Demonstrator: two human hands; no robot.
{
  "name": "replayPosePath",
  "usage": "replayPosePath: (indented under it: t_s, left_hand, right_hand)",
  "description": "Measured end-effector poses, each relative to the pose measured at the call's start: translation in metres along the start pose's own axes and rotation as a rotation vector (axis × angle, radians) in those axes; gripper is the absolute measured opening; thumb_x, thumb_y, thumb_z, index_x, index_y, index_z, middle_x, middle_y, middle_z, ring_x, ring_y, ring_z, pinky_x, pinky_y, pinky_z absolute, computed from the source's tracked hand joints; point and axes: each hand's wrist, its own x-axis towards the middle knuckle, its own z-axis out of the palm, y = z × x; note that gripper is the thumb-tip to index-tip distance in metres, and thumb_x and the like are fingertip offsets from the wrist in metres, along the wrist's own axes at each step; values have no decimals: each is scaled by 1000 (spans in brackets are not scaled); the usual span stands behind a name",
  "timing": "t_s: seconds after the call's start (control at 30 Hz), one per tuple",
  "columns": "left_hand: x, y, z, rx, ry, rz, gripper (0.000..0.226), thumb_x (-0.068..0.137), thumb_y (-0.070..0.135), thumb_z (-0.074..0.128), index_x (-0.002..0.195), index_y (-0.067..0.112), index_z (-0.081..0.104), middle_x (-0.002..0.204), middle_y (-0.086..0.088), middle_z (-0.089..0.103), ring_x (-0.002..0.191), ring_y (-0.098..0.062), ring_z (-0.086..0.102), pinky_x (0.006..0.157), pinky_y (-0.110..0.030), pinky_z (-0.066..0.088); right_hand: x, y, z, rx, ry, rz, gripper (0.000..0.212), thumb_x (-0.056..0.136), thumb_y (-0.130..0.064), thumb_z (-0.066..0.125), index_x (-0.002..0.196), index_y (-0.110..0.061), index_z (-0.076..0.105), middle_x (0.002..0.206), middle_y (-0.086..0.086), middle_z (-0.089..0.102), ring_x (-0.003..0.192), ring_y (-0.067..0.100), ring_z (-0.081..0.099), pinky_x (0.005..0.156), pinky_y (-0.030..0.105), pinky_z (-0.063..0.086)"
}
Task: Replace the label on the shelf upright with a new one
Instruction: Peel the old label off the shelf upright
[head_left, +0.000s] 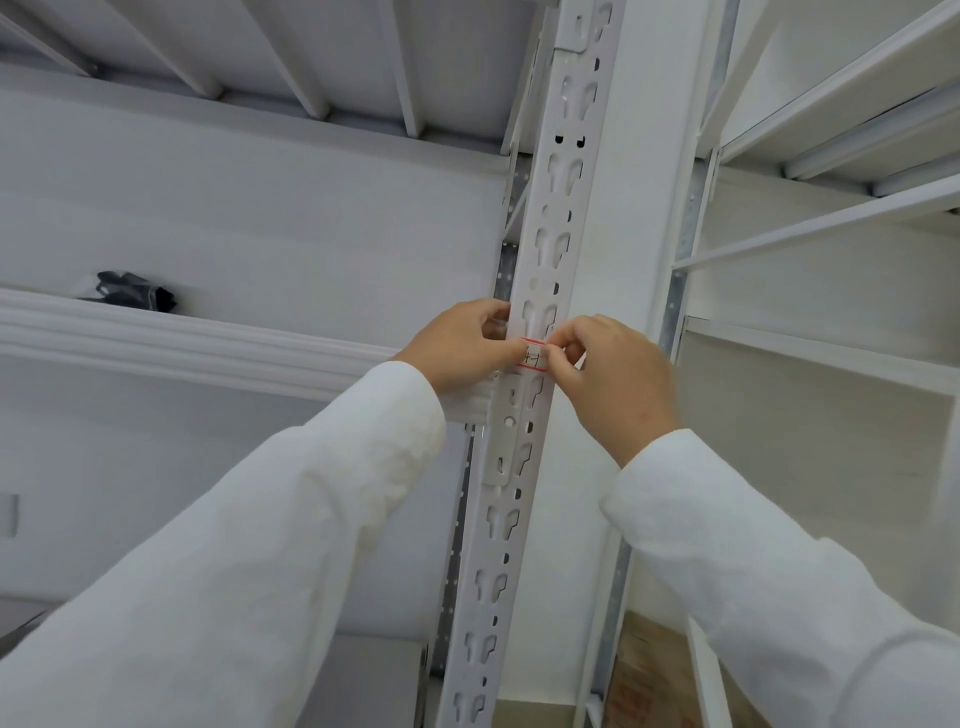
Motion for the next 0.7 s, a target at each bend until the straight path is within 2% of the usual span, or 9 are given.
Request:
replayPosePath:
  t_s: [0.3, 0.47, 0.57, 0.7]
  left_hand:
    - [2, -2, 1, -6, -9, 11, 40, 81, 25, 63, 120, 17, 62, 113, 2, 71, 106, -12, 66, 102, -37, 48]
    - [1, -2, 1, 3, -13, 9, 47, 76, 31, 63, 121, 18, 60, 115, 3, 70, 108, -12, 65, 103, -39, 47]
    - [0, 0, 1, 12, -7, 2, 61, 66, 39, 58, 124, 19, 59, 117, 3, 70, 109, -13, 65, 103, -39, 47]
    - [0, 0, 1, 24, -5, 0, 62, 65, 40, 57, 123, 19, 59, 115, 2, 70, 107, -13, 65, 103, -39, 47]
  right_hand:
    - [4, -2, 2, -109, -30, -44, 19, 91, -28, 42, 90, -15, 56, 88, 1, 61, 78, 26, 56, 59, 29, 33]
    - [0, 2, 4, 8, 7, -25, 15, 90, -28, 46, 87, -19, 57, 78, -7, 53, 73, 21, 53, 59, 29, 32]
    - [-1, 7, 2, 115, 74, 11, 12, 89, -31, 51, 82, -23, 58, 66, -10, 44, 68, 16, 47, 52, 26, 30]
    - [-4, 7, 1, 40, 68, -29, 10, 86, -33, 55, 82, -26, 61, 69, -9, 47, 67, 17, 51, 50, 18, 28]
